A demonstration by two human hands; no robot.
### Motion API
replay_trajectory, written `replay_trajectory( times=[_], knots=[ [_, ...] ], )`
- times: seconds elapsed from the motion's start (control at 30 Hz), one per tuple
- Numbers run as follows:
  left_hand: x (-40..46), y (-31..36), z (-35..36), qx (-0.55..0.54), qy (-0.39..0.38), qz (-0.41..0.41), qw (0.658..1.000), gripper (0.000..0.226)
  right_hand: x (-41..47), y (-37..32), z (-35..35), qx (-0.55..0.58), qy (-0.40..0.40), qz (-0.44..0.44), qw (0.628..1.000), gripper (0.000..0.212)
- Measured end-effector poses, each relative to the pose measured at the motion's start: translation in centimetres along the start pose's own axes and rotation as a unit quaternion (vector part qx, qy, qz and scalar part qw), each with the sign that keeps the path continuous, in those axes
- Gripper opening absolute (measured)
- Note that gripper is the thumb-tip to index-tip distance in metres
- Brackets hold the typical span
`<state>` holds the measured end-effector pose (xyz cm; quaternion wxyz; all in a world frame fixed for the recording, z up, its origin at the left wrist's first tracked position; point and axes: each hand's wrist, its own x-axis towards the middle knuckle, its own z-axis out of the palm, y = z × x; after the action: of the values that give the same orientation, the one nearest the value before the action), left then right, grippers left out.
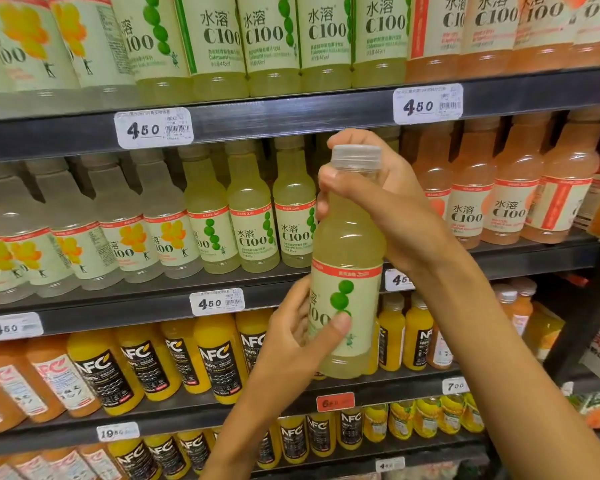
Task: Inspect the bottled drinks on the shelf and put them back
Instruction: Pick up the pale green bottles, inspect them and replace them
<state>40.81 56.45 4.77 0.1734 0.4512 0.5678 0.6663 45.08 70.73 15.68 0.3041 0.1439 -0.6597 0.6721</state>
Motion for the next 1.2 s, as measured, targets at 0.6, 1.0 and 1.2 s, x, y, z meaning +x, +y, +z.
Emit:
replay_trajectory(
  times=[0.6,1.0,1.2],
  knots=[
    [-0.7,-1.3,0.3,-0.129,-0.009,-0.127,0.983,0.058,0.0,3.1,-0.5,0.151,0.048,0.157,0.975,0.022],
    [-0.2,-0.5,0.8,-0.275,-0.083,-0.127,0.95,0.077,0.1,2.4,-1.4,0.167,-0.002,0.172,0.971,0.03],
    [0.0,-1.3,0.9,-0.2,-0.052,-0.132,0.97,0.07,0.2,2.6,-1.2,0.195,0.004,0.138,0.971,0.021]
  ],
)
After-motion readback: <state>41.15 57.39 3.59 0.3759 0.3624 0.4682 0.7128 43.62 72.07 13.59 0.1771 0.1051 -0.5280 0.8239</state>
